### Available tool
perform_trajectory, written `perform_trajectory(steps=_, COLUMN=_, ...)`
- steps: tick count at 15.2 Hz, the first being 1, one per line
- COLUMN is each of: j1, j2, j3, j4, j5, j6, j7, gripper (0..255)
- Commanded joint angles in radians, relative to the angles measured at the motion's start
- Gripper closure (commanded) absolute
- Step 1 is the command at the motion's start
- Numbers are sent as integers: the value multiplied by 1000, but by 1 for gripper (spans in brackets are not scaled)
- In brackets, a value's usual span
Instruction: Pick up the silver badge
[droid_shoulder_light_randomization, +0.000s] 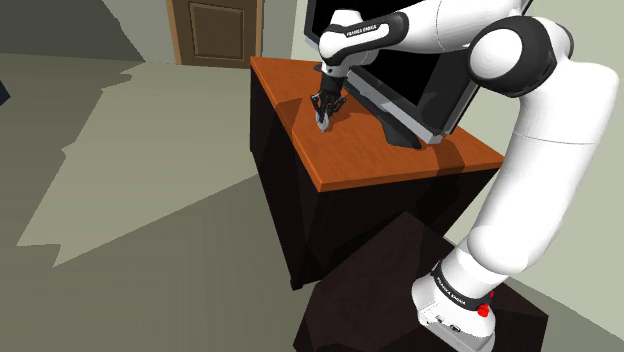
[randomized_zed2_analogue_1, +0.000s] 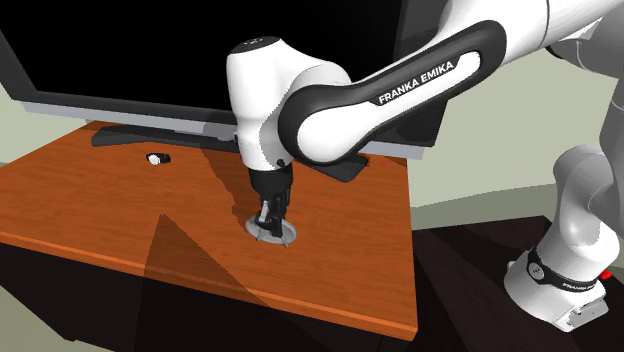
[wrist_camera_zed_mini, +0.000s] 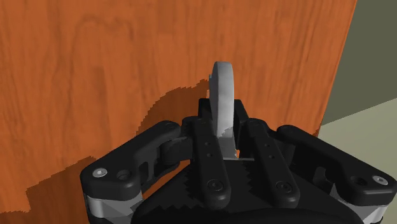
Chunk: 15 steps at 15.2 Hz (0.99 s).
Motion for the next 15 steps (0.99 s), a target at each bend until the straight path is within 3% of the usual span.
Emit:
perform_trajectory(steps=1, j1=0, j2=-7, j3=0, j4=10, j5=0, j6=-17, j7=0, gripper=255)
perform_trajectory(steps=15, j1=-1, j2=-39, j3=-1, j4=143, j5=-2, j6=-182, j7=2, gripper=255)
